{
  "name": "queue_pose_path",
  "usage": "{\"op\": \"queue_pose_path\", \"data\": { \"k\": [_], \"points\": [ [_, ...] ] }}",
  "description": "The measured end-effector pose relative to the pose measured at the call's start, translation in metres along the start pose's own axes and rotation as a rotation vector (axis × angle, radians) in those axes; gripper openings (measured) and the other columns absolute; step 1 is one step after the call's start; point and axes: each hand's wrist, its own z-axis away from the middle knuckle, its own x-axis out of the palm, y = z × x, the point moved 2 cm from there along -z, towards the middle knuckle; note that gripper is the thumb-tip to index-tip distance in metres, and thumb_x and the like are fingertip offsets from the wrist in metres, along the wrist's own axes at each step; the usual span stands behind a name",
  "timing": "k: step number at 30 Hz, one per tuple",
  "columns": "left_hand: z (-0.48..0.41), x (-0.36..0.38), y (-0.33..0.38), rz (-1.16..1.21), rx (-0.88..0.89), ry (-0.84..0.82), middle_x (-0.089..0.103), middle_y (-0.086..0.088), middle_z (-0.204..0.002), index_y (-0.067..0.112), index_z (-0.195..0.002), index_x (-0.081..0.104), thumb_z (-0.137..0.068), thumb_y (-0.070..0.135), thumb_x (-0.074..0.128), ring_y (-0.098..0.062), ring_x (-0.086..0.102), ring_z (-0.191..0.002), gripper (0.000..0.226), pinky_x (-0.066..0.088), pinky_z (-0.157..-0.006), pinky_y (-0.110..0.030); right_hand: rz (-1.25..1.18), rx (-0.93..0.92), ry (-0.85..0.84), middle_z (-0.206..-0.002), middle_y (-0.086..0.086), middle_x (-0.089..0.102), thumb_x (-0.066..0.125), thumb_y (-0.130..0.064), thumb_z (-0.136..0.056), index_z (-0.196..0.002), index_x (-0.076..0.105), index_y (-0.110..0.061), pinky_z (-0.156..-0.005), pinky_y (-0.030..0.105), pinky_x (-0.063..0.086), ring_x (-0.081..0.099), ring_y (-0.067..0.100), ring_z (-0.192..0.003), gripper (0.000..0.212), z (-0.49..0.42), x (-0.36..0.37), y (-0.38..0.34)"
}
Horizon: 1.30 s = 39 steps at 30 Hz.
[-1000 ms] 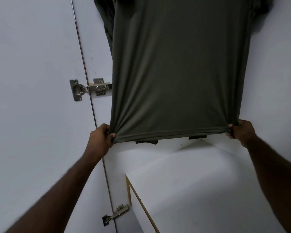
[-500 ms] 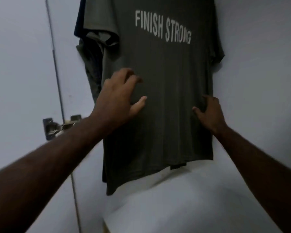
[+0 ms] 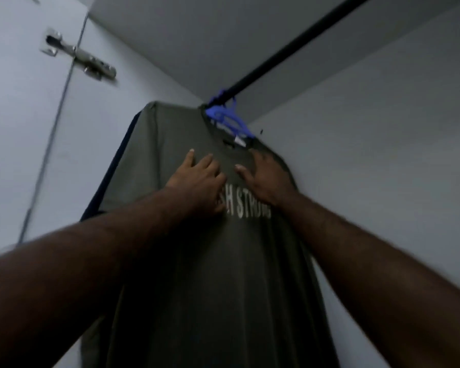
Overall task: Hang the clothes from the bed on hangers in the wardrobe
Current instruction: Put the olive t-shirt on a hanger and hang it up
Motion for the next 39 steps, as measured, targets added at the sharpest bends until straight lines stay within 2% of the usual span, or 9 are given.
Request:
{"op": "queue_pose_path", "data": {
  "k": [4,9,12,15,18,22,29,35,39],
  "points": [
    [-0.034,0.003,-0.021,-0.006,-0.02,-0.029,0.022,-0.014,-0.157,0.014,-0.147,0.033,-0.09,0.068,0.039,-0.029,0.013,-0.148,0.078,0.005,-0.117,-0.058,-0.076,0.013,0.003,-0.157,0.01,0.028,0.034,-0.066,-0.094,-0.151,0.027,-0.028,-0.111,0.053,0.032,0.033,0.032,-0.141,0.069,-0.054,0.0,-0.026],
    [-0.049,0.015,-0.043,0.006,-0.036,-0.024,0.017,-0.013,-0.159,0.015,-0.149,0.029,-0.091,0.07,0.032,-0.03,0.008,-0.149,0.081,0.002,-0.116,-0.063,-0.125,0.076,0.015,-0.162,0.01,0.013,0.03,-0.072,-0.092,-0.155,0.014,-0.032,-0.115,0.055,0.023,0.018,0.036,-0.147,0.077,-0.1,0.006,-0.052],
    [-0.047,0.021,-0.049,0.016,-0.025,-0.019,0.018,-0.013,-0.159,0.015,-0.148,0.031,-0.092,0.07,0.031,-0.031,0.009,-0.148,0.079,0.001,-0.116,-0.063,-0.167,0.104,0.038,-0.159,0.012,0.023,0.025,-0.083,-0.084,-0.154,0.02,-0.033,-0.113,0.057,0.027,0.026,0.036,-0.144,0.086,-0.117,0.015,-0.064],
    [-0.05,0.027,-0.051,0.049,-0.022,-0.006,0.022,-0.012,-0.157,0.016,-0.145,0.035,-0.092,0.069,0.034,-0.03,0.012,-0.147,0.075,0.0,-0.116,-0.063,-0.255,0.088,0.015,-0.145,0.012,0.045,0.018,-0.101,-0.056,-0.138,0.041,-0.036,-0.106,0.051,0.04,0.046,0.033,-0.13,0.107,-0.126,0.026,-0.069],
    [-0.052,0.029,-0.052,0.081,-0.029,0.007,0.023,-0.011,-0.157,0.017,-0.145,0.036,-0.092,0.067,0.036,-0.029,0.013,-0.147,0.073,0.0,-0.117,-0.062,-0.26,0.062,-0.041,-0.145,0.008,0.048,0.018,-0.106,-0.048,-0.138,0.043,-0.037,-0.107,0.048,0.04,0.049,0.027,-0.13,0.116,-0.133,0.033,-0.066],
    [-0.048,0.029,-0.052,0.119,-0.019,0.005,0.021,-0.011,-0.158,0.018,-0.146,0.035,-0.093,0.062,0.042,-0.029,0.011,-0.148,0.069,0.0,-0.118,-0.06,-0.218,0.044,-0.083,-0.143,0.002,0.05,0.029,-0.091,-0.061,-0.141,0.042,-0.038,-0.107,0.045,0.041,0.049,0.021,-0.129,0.097,-0.118,0.025,-0.071],
    [-0.041,0.023,-0.055,0.269,-0.015,0.029,0.024,-0.009,-0.157,0.019,-0.145,0.034,-0.093,0.05,0.049,-0.024,0.016,-0.147,0.063,0.003,-0.12,-0.055,-0.043,0.108,-0.165,-0.147,0.004,0.048,0.023,-0.096,-0.057,-0.146,0.037,-0.036,-0.109,0.048,0.038,0.047,0.027,-0.133,0.107,-0.102,0.022,-0.055],
    [-0.03,0.007,-0.047,0.347,-0.005,0.006,0.029,-0.007,-0.155,0.019,-0.151,0.023,-0.094,0.049,0.048,-0.022,0.021,-0.146,0.068,0.01,-0.12,-0.049,0.194,0.121,-0.274,-0.15,0.01,0.043,0.03,-0.07,-0.093,-0.148,0.035,-0.025,-0.11,0.051,0.035,0.043,0.03,-0.134,0.071,-0.057,-0.012,-0.052],
    [-0.025,-0.008,-0.043,0.4,0.014,0.029,0.032,-0.005,-0.154,0.022,-0.149,0.026,-0.094,0.049,0.049,-0.02,0.026,-0.143,0.066,0.014,-0.12,-0.048,0.375,0.117,-0.298,-0.151,0.012,0.038,0.026,-0.07,-0.095,-0.152,0.026,-0.025,-0.11,0.053,0.031,0.04,0.031,-0.135,0.072,-0.031,-0.046,-0.05]
  ]
}}
